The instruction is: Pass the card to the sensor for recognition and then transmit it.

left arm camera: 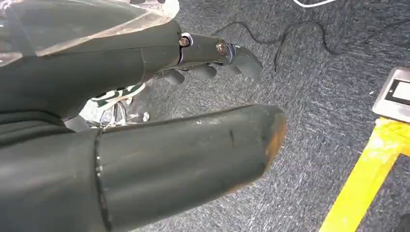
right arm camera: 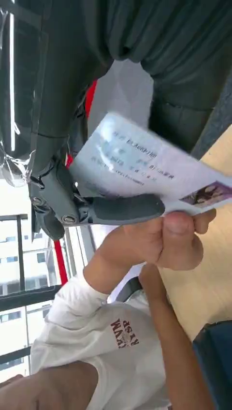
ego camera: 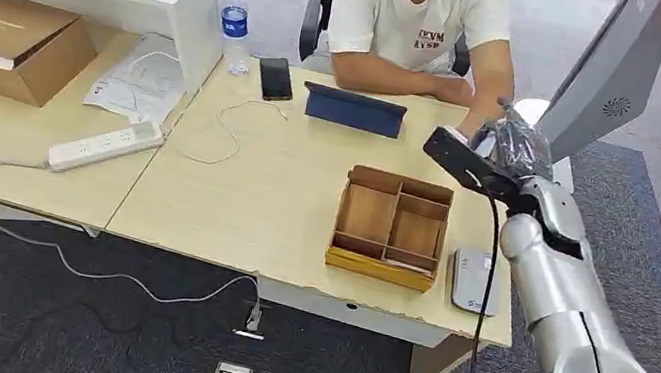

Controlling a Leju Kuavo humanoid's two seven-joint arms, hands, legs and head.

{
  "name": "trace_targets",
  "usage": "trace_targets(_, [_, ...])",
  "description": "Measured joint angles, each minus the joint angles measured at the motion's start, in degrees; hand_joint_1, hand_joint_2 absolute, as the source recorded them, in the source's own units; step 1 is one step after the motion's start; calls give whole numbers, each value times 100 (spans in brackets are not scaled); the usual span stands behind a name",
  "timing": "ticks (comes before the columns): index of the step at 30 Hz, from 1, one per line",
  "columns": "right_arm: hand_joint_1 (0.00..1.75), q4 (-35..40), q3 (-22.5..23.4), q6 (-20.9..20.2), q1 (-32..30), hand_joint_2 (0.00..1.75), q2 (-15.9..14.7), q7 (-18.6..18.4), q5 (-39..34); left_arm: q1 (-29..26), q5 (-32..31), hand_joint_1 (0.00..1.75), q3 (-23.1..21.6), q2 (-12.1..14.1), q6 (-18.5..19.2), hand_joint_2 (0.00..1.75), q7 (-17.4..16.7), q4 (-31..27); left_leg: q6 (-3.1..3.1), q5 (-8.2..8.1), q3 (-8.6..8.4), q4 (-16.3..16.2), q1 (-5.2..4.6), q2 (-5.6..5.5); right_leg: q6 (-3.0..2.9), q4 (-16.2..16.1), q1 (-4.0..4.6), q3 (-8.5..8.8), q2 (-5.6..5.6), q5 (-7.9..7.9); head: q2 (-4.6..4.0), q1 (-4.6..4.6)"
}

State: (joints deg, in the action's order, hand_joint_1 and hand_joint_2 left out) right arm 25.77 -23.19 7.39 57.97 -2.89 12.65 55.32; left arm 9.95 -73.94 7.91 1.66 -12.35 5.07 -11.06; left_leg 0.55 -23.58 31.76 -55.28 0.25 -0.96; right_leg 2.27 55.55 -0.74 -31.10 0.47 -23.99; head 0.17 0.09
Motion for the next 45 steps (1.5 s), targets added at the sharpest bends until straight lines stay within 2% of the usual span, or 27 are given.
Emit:
trace_targets(8, [0,-79,-9,184,45,175,37,26,-109,-23,90,0,-4,-2,-35,0,-20,0,-1,0,0,0,1,0,-1,0,2,0,0,0,0,0])
trace_targets(21, [0,-136,-9,186,97,175,55,35,-113,-29,99,0,-7,-2,-50,0,-22,2,0,0,0,0,1,0,-1,0,1,0,0,0,0,0])
trace_targets(24, [0,-136,-7,181,104,175,53,88,-357,-32,136,0,-7,-2,-68,0,-22,2,0,0,0,0,1,0,-1,0,1,-1,0,1,0,0])
trace_targets(25, [0,-136,18,52,119,175,53,127,-587,-34,160,0,-7,-2,-74,0,-22,2,0,0,-1,0,1,0,-1,0,1,-1,0,1,0,0])
trace_targets(26, [0,-133,85,-278,142,175,53,168,-1175,-39,182,0,-7,-2,-94,0,-22,2,0,0,-1,0,0,1,-1,0,1,-1,0,1,0,0])
trace_targets(28, [0,-96,353,-1366,194,175,42,197,-2664,-59,236,0,-7,-2,-118,0,-22,2,0,1,-2,-1,1,0,-1,0,1,-2,0,1,0,0])
trace_targets(30, [0,7,639,-2084,214,175,13,107,-3688,-92,280,0,-7,0,-129,0,-22,2,0,1,0,-1,0,0,-1,0,1,-3,0,1,0,0])
trace_targets(33, [0,155,918,-2547,282,175,-17,-44,-4580,-117,337,0,-7,2,-168,0,-22,2,0,1,1,-1,1,1,-1,0,1,-3,0,1,0,0])
trace_targets(34, [0,344,1003,-2682,256,175,-98,-266,-5038,-131,385,0,-9,9,-192,0,-18,2,0,0,2,-2,1,1,-1,0,1,-4,0,1,0,2])
trace_targets(37, [0,962,1167,-2704,146,175,-254,-823,-6638,-211,536,0,-9,28,-313,0,4,4,0,0,0,-2,1,1,0,-2,-2,-7,0,0,2,-4])
trace_targets(39, [0,1490,1172,-2557,-39,175,-475,-1198,-7363,-270,623,0,-9,63,-397,0,17,4,1,0,-1,-3,2,1,0,-5,-1,-3,-1,0,0,2])
trace_targets(42, [0,2256,1209,-2341,-442,175,-754,-1513,-7803,-316,641,0,-9,98,-420,0,7,7,4,-3,-1,-3,1,0,0,-5,-1,-3,0,0,2,-2])
trace_targets(45, [0,2971,1220,-2210,-964,175,-979,-1622,-7868,-320,662,0,-9,114,-435,0,-22,7,4,-3,-1,-2,1,-1,0,-5,-1,-1,0,0,2,2])
